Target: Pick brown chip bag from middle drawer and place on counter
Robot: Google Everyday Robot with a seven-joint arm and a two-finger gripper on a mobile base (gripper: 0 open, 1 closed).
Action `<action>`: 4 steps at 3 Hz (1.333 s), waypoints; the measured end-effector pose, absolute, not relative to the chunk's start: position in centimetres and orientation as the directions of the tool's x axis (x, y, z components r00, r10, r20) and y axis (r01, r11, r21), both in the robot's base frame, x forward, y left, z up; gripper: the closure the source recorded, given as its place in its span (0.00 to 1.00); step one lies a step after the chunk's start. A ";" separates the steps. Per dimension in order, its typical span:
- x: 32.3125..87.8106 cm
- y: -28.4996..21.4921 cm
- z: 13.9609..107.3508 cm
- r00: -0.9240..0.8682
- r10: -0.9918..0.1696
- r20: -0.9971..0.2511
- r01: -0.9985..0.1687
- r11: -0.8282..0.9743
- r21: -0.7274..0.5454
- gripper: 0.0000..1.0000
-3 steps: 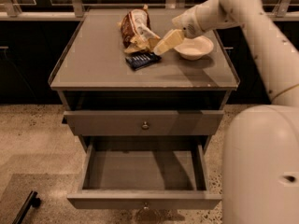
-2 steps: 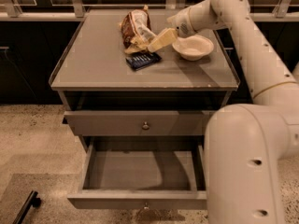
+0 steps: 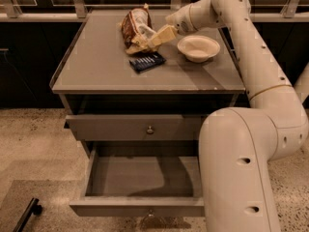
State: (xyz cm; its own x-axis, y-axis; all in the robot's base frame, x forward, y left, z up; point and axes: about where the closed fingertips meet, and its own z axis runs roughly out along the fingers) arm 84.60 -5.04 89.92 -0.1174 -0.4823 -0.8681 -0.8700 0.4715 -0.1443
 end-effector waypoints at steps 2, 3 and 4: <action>84.6 -5.0 89.9 -0.118 -0.482 -0.868 -0.870 0.471 -0.144 0.65; 84.6 -5.0 89.9 -0.118 -0.482 -0.868 -0.870 0.471 -0.144 0.88; 84.6 -5.0 89.9 -0.118 -0.482 -0.868 -0.870 0.471 -0.144 1.00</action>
Offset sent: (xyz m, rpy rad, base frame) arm 0.0000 0.0000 0.0000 0.0000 0.0000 0.0000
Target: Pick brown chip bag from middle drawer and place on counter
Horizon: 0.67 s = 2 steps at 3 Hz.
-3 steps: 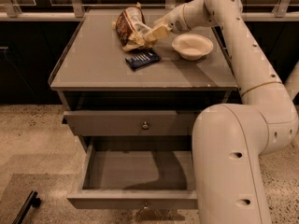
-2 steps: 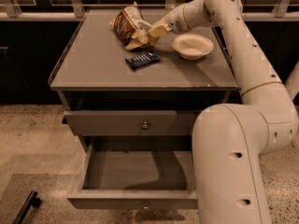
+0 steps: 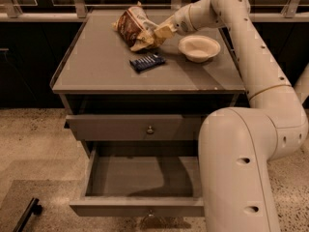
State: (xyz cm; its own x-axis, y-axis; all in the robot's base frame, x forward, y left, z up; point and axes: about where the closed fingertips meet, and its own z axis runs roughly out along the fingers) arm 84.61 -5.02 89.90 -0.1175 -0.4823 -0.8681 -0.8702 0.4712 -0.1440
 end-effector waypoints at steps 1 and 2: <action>84.6 -5.0 89.9 -0.117 -0.482 -0.868 -0.870 0.471 -0.144 1.00; 83.6 -4.7 91.6 -0.097 -0.497 -0.863 -0.880 0.447 -0.159 1.00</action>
Offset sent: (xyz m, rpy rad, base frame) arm -0.0201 -0.0021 0.0496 -0.0323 -0.0324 0.0498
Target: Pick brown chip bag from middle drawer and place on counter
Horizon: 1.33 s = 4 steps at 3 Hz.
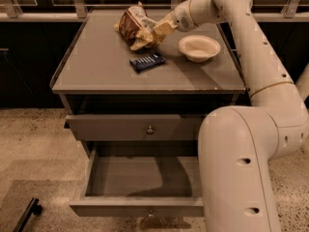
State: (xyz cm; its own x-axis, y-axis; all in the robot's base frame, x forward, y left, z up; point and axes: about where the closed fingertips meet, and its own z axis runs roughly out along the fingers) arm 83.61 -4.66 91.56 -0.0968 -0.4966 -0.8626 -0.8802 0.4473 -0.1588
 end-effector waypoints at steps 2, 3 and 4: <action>78.6 -4.2 97.7 -0.020 -0.520 -0.854 -0.917 0.351 -0.192 1.00; 76.1 -7.8 100.3 -0.001 -0.455 -0.891 -0.903 0.383 -0.195 1.00; 72.7 -12.1 105.4 0.075 -0.358 -0.931 -0.841 0.479 -0.252 1.00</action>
Offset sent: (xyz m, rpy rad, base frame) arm -0.0869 -0.0110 0.0918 -0.0229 -0.0207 0.1386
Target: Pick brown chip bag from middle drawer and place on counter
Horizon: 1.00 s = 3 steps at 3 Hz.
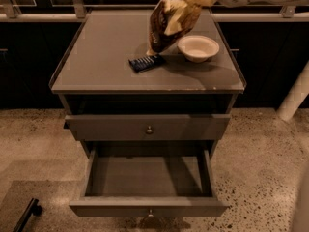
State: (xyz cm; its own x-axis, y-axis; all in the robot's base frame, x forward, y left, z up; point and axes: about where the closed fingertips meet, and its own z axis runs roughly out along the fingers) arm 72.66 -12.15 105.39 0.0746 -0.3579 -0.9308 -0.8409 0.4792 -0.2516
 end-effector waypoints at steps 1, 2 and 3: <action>68.2 -14.0 110.1 0.189 -0.281 -0.941 -0.773 0.549 -0.319 1.00; 65.0 -14.7 111.1 0.248 -0.203 -0.947 -0.714 0.622 -0.320 1.00; 62.8 -15.4 105.7 0.186 -0.148 -0.971 -0.713 0.660 -0.237 1.00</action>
Offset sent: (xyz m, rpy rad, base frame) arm -0.1453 -0.0103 -0.1561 0.2333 0.0561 -0.1906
